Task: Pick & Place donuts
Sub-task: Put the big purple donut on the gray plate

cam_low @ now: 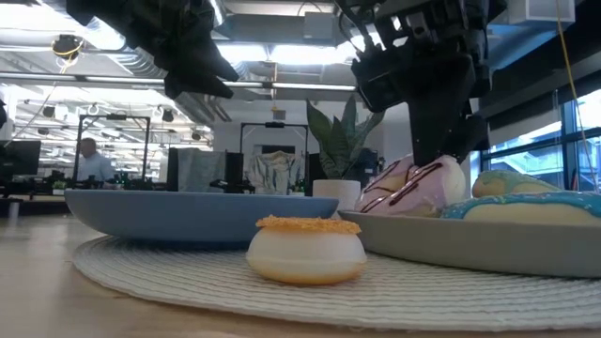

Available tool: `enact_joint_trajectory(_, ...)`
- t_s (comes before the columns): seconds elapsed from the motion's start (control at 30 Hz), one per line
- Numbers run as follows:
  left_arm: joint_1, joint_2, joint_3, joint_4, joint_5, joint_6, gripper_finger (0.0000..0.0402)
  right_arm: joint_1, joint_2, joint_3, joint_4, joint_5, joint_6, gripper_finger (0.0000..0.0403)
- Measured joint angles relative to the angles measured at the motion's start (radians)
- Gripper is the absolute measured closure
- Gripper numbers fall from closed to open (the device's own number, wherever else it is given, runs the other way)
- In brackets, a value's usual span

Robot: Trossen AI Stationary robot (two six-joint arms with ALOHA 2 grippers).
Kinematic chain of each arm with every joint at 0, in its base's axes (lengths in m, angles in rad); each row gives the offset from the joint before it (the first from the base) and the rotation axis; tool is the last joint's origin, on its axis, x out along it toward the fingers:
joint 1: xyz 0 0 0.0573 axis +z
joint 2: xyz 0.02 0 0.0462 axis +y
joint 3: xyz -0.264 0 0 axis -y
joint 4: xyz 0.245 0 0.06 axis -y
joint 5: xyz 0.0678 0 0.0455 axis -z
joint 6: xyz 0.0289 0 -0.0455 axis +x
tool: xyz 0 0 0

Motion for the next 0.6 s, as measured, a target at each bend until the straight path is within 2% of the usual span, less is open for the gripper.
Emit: enact_joint_trajectory(0.6, 0.000, 0.000, 0.000, -0.058, -0.030, 0.018, 0.0214, -0.017, 0.000, 0.000, -0.048, -0.035, 0.027, 0.0228)
